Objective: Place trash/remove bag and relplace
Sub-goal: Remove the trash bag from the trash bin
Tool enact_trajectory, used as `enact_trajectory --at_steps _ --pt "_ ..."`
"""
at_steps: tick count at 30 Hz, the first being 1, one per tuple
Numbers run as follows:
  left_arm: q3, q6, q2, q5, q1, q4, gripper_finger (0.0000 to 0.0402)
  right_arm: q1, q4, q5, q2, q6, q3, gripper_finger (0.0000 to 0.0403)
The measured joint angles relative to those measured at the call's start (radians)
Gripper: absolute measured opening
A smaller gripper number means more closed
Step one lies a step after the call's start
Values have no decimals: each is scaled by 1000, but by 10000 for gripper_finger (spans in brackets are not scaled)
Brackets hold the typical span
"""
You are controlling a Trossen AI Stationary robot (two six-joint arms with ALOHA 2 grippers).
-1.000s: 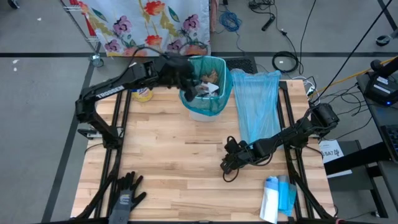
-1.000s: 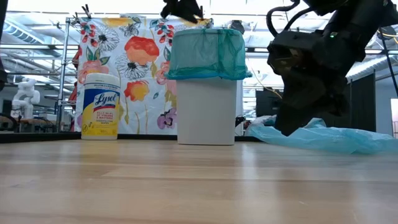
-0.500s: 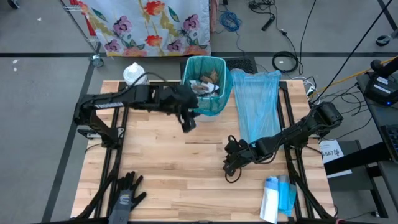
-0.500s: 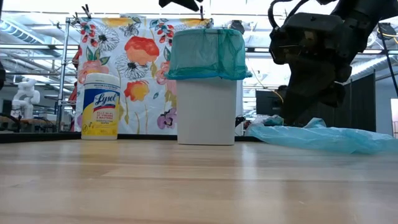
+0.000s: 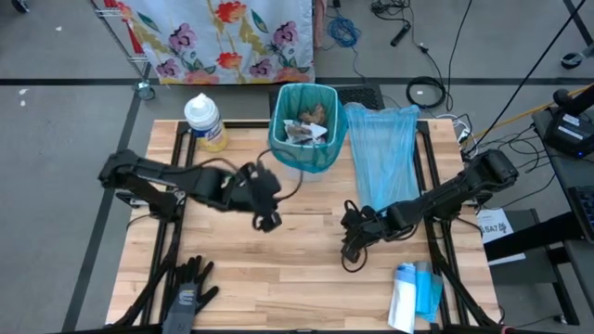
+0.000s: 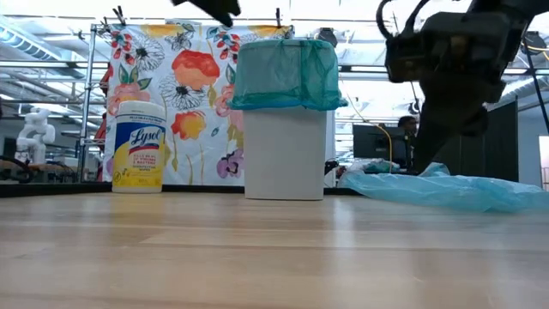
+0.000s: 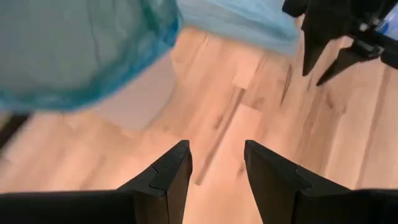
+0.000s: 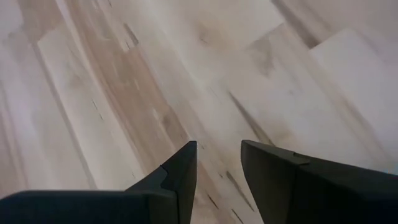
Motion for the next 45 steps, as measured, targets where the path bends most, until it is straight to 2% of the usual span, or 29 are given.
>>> enact_trajectory --at_steps 5,9,13,17,24,30,33,38,42,45 --pt "-295 -189 -109 -15 -67 214 153 -35 -105 8 -117 -30 0 116" --pt "-498 -308 -202 -15 -82 383 153 -122 -203 10 -201 -73 0 116" --pt "-644 -363 -271 -10 -63 493 153 -279 -236 -21 -256 -169 -1 116" --pt "-710 -348 -338 0 7 518 153 -496 -155 -132 -291 -292 -24 116" --pt "-773 -124 -434 117 255 523 153 -861 60 -384 -310 -429 -41 116" --pt "-798 118 -454 342 560 534 153 -1073 215 -523 -311 -434 -41 116" --pt "-798 215 -455 465 709 579 153 -1142 289 -590 -309 -402 -41 116" --pt "-798 323 -430 675 919 646 153 -1205 411 -625 -293 -354 -41 116" --pt "-798 327 -399 785 1000 683 153 -1228 515 -683 -252 -312 -41 116" --pt "-798 324 -383 802 1018 690 153 -1237 520 -682 -208 -309 -41 116"
